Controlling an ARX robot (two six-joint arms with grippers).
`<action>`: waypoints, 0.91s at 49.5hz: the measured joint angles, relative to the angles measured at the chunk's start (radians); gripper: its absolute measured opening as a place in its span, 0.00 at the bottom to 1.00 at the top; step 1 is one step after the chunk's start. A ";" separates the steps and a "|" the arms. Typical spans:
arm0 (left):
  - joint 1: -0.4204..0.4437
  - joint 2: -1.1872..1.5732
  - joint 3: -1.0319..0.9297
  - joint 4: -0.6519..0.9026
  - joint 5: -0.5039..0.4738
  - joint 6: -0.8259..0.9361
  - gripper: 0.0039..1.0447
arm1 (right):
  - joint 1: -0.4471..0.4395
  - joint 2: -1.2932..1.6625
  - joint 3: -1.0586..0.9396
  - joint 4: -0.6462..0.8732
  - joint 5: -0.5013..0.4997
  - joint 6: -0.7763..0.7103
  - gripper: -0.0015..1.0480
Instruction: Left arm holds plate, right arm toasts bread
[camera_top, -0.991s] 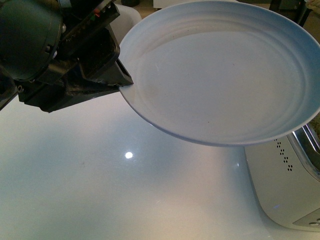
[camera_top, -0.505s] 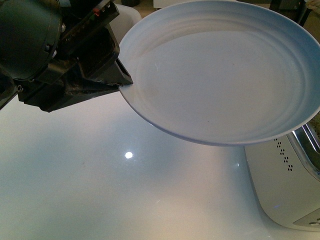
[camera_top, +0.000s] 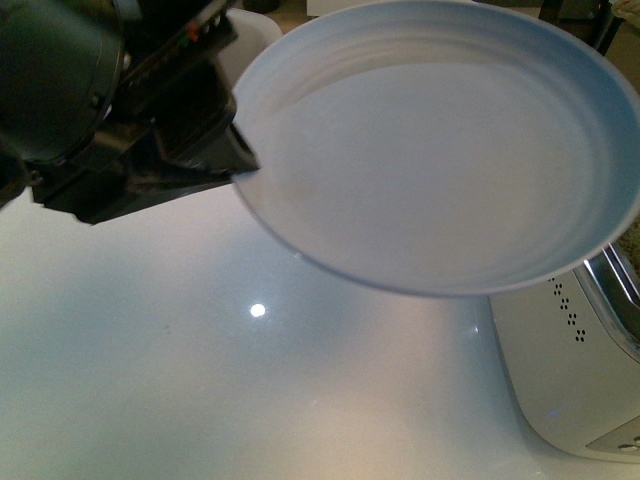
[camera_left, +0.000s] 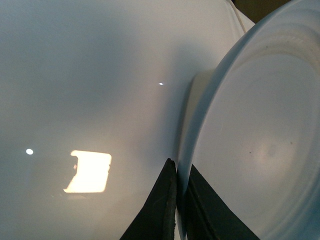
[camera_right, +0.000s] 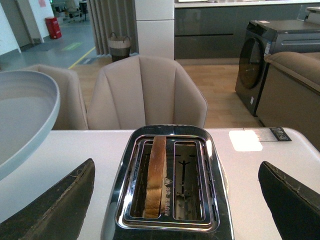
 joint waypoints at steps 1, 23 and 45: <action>-0.004 0.000 0.005 -0.027 -0.045 0.011 0.03 | 0.000 0.000 0.000 0.000 0.000 0.000 0.92; 0.126 0.022 0.053 -0.057 -0.025 0.163 0.03 | 0.000 -0.001 0.000 0.000 0.001 0.000 0.92; 0.634 0.123 0.035 0.082 0.233 0.455 0.03 | 0.000 -0.001 0.000 0.000 0.000 0.000 0.92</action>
